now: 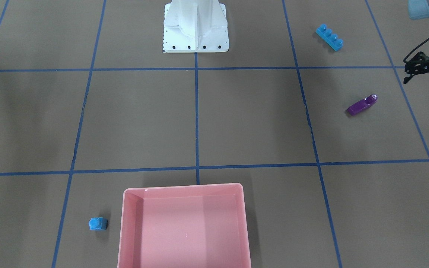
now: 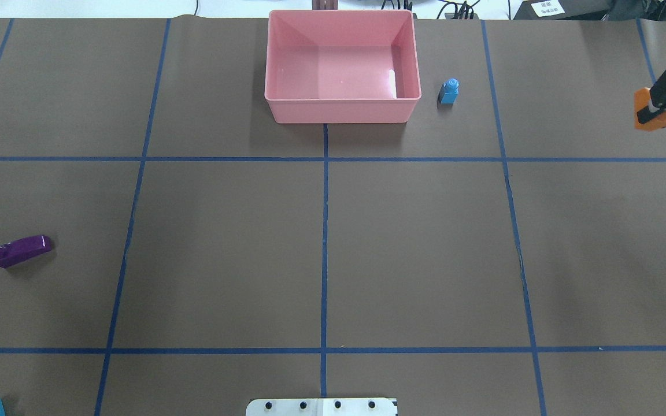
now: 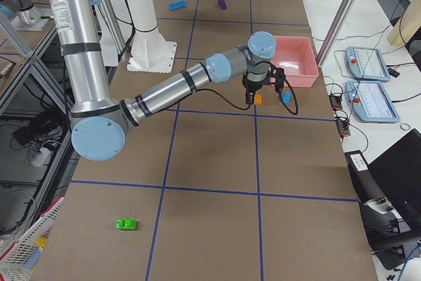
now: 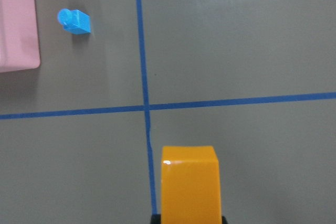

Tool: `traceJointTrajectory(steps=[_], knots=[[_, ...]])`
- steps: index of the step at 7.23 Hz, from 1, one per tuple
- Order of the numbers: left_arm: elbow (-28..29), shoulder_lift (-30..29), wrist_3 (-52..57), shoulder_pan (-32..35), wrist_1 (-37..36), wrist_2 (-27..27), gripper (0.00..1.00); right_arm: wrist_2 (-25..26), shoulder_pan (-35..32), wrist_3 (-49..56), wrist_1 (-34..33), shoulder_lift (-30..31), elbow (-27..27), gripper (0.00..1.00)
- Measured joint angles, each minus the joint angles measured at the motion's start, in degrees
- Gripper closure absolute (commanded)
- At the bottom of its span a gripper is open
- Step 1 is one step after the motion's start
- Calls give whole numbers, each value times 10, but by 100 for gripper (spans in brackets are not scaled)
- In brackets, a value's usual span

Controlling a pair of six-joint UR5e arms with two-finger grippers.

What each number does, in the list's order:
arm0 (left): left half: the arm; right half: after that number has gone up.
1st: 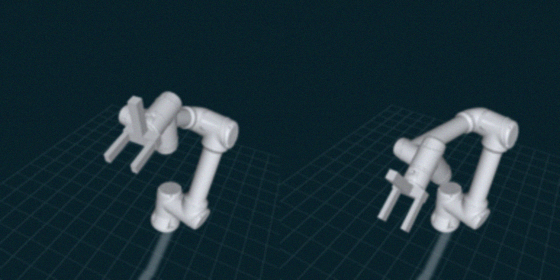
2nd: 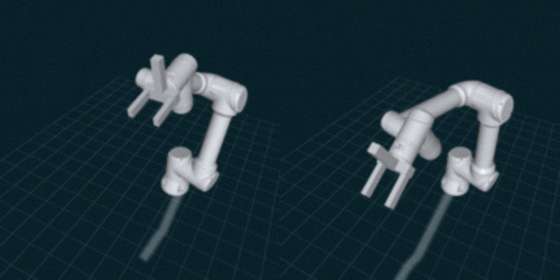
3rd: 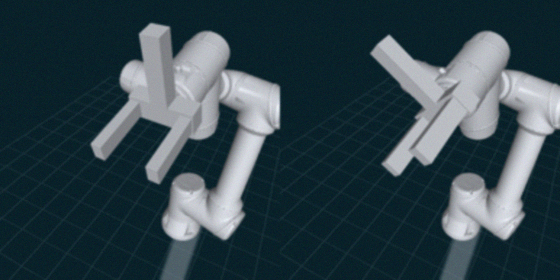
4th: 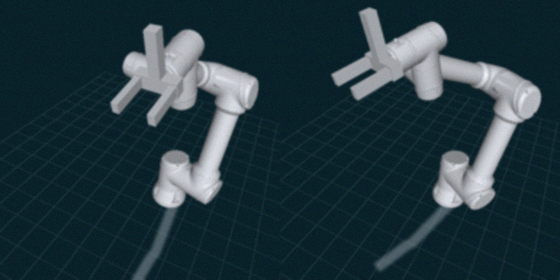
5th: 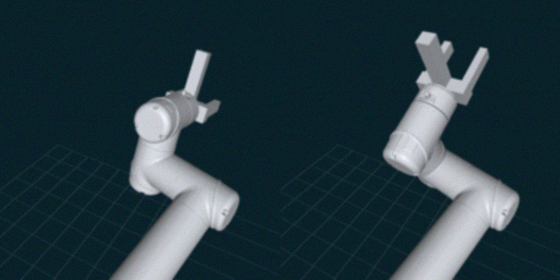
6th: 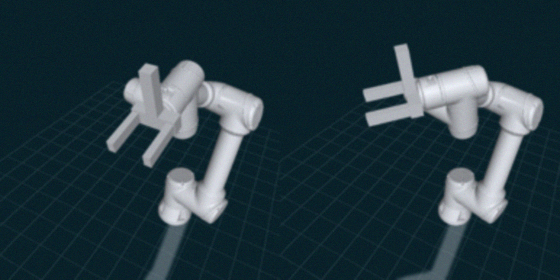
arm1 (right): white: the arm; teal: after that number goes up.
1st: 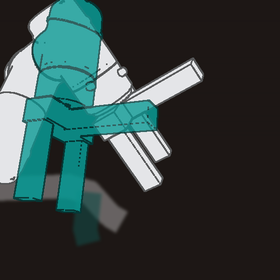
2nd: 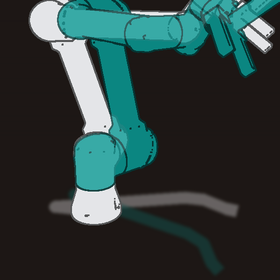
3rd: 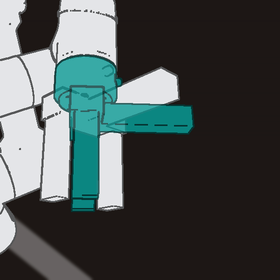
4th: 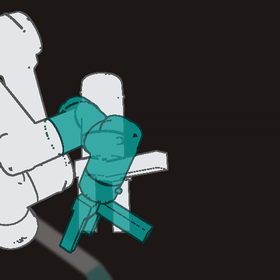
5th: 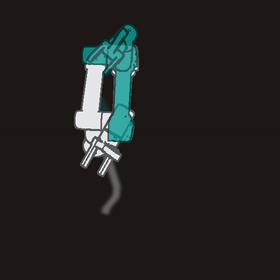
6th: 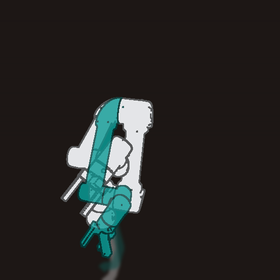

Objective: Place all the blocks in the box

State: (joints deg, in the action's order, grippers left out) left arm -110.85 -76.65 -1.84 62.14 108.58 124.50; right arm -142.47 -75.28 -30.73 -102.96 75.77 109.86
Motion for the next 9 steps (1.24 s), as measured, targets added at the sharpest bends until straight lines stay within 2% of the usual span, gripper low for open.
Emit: traceJointTrajectory(steps=[2,4,7,9], knots=[[2,-2,53,-52,4,-12,1,2,22,-30,-85,-108,-14,100],[9,-11,75,-87,4,-14,1,6,52,-88,-102,-195,-55,100],[56,-56,78,-106,2,-18,1,39,96,-107,-94,-324,-195,100],[77,-69,78,-109,1,-24,1,58,125,-137,-23,-382,-297,100]])
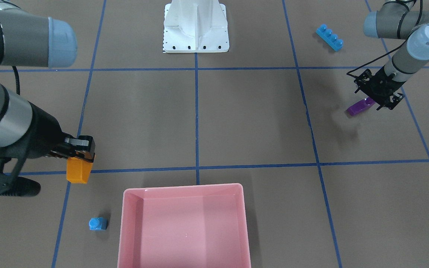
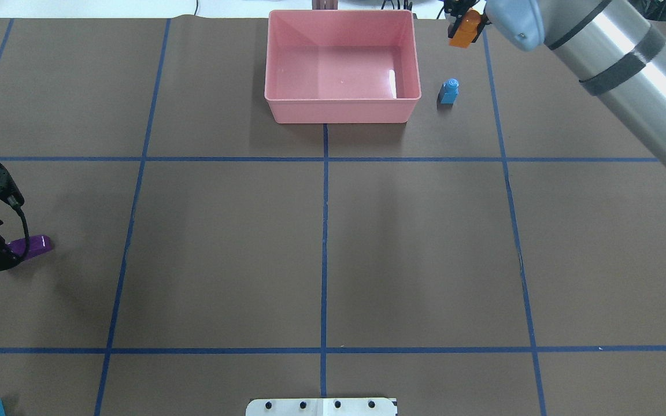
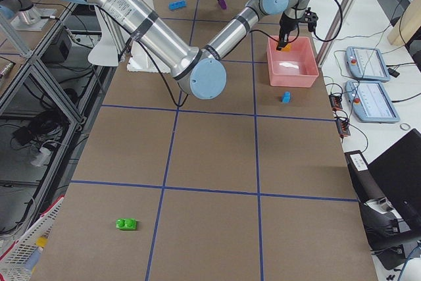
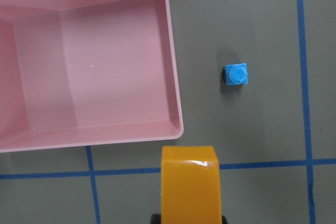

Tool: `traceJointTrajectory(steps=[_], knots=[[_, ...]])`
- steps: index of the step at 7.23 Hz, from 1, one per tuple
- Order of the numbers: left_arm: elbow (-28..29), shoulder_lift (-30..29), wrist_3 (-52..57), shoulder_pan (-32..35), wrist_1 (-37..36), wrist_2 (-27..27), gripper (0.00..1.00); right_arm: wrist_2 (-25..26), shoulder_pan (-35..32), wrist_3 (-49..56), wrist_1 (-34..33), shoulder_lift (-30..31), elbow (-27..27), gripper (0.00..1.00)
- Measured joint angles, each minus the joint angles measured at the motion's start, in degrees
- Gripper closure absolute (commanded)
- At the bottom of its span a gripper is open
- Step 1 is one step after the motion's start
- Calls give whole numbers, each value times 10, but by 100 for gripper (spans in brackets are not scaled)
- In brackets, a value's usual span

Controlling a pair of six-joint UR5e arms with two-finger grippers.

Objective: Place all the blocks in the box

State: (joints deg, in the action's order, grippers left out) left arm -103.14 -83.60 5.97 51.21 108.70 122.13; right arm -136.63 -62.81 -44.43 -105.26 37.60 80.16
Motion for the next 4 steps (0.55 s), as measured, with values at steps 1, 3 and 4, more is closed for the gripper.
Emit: traceJointTrajectory(steps=[1,3,4], knots=[[7,-3,0,-3,0,-4,1,8,13,-24,53,-11,-39,100],[18,-5,-3,-15,1,-6,1,36,33,-48,140,-37,-111,100],[23,-6,-4,-20,1,-6,1,50,41,-51,165,-59,-149,100]])
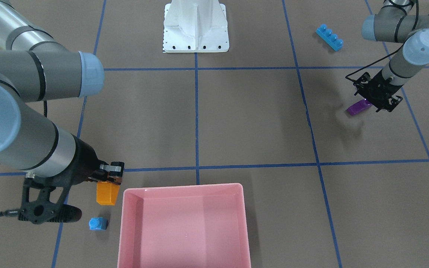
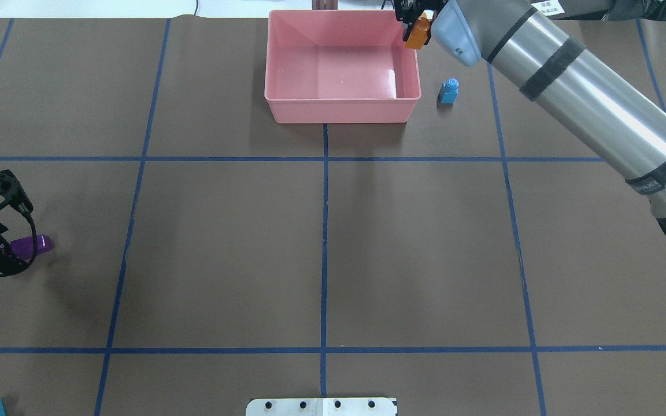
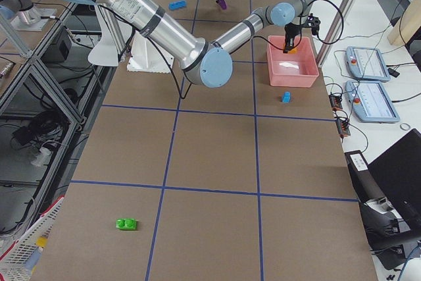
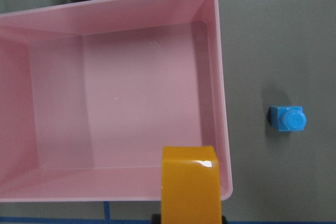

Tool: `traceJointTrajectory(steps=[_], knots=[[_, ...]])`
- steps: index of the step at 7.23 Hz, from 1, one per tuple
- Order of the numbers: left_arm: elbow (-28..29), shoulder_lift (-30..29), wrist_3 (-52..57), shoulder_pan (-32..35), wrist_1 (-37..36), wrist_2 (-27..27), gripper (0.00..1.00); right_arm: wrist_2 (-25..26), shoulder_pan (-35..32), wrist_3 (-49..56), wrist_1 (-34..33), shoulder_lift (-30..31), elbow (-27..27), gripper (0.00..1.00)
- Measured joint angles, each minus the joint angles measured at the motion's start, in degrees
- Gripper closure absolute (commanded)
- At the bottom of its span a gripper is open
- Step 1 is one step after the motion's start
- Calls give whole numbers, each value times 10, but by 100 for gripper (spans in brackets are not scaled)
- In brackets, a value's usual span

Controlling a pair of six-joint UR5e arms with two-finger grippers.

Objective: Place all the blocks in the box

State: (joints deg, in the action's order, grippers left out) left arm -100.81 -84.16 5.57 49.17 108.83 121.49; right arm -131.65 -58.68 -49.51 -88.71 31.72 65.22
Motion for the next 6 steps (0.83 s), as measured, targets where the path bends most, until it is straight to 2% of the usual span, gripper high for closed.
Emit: traceJointTrajectory(steps=[1,2,3,4,5,6], knots=[[6,-1,0,-4,1,0,6,15,9,-2,31,-17,-34,100],[12,-3,0,-8,1,0,21,35,22,-6,72,-30,-69,100],[16,-3,-1,-9,1,0,51,54,33,-11,108,-42,-100,100],[18,-3,-1,-10,1,0,90,67,41,-16,141,-52,-127,23],[19,-1,-1,-10,1,0,100,75,46,-29,168,-61,-149,0],[19,3,-3,-9,1,0,100,80,49,-49,190,-68,-164,0]])
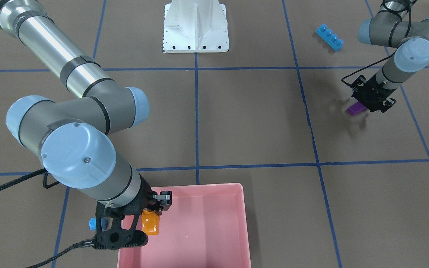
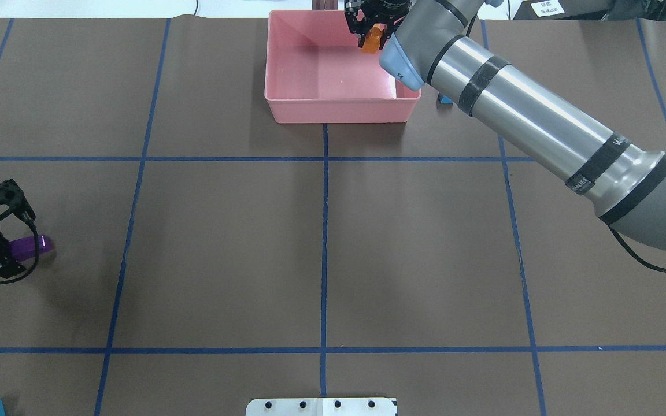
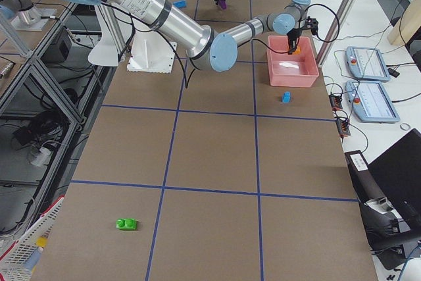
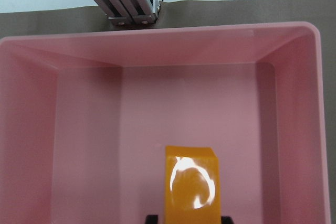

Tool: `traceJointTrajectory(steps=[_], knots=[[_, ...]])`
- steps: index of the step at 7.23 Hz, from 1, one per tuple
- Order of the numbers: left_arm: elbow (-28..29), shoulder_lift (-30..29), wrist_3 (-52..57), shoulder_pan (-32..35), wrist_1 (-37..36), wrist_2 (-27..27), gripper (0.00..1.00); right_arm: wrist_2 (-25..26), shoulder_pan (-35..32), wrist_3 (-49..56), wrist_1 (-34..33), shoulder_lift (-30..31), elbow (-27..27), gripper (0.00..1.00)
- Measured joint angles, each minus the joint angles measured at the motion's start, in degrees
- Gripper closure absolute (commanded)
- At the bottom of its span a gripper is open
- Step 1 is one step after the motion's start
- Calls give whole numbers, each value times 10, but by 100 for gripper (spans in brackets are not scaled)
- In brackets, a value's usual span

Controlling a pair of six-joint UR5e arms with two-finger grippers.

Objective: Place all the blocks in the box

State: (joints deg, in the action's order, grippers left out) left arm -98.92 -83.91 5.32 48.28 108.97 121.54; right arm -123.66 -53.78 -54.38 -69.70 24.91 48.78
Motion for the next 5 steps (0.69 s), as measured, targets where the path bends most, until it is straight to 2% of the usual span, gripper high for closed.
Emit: traceJointTrajectory(steps=[3,5], knots=[[-32,10,-62,6,-4,13,100,7,-3,-26,16,-18,-4,0],[-85,13,-77,44,-42,63,100,-14,-30,-20,-51,-19,45,0]])
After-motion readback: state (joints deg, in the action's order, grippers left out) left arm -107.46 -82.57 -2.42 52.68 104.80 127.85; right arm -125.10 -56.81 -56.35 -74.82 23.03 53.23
